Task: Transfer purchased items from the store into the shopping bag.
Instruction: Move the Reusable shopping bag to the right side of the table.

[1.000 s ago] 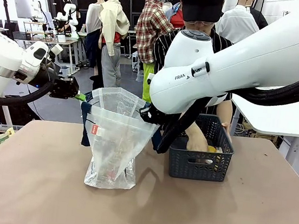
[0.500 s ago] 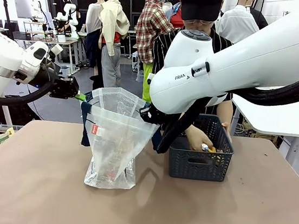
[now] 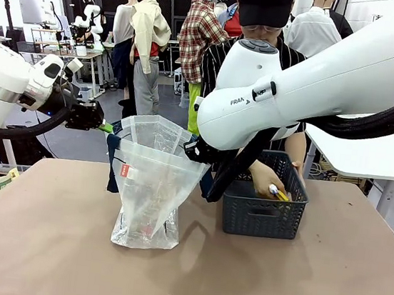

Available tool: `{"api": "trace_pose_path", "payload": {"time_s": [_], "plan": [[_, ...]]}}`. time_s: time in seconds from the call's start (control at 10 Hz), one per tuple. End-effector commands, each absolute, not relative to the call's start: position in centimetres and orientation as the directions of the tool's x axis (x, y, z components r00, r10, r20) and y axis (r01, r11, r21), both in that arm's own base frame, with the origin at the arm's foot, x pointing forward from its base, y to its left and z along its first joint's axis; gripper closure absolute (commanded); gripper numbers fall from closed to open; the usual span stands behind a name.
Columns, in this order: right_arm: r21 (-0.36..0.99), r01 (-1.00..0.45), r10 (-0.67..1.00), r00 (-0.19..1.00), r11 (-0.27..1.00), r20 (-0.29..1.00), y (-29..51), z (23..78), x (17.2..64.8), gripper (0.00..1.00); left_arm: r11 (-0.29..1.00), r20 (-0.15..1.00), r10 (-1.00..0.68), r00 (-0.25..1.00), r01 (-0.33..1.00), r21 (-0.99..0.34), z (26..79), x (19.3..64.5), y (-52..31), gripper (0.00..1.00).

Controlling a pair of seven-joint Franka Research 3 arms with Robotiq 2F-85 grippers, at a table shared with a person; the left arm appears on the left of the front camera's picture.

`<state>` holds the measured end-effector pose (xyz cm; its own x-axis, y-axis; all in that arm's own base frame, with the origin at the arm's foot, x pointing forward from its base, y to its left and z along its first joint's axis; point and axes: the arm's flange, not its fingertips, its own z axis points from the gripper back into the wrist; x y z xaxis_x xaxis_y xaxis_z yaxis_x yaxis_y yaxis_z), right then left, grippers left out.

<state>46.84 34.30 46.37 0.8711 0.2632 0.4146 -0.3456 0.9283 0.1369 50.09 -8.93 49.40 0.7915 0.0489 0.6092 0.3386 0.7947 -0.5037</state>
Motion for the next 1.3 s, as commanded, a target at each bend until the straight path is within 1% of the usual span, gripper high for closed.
{"api": "trace_pose_path", "payload": {"time_s": [0.0, 1.2], "plan": [[0.150, -0.348, 0.261, 0.873, 0.925, 0.413, 34.11, 46.43, 46.83, 1.00, 0.795, 0.612, 0.050, 0.789, 0.339, -0.502, 49.59, 50.04, -8.82, 1.00], [0.150, -0.348, 0.261, 0.873, 0.925, 0.413, 34.11, 46.43, 46.83, 1.00, 0.795, 0.612, 0.050, 0.789, 0.339, -0.502, 49.59, 50.04, -8.82, 1.00]]}}
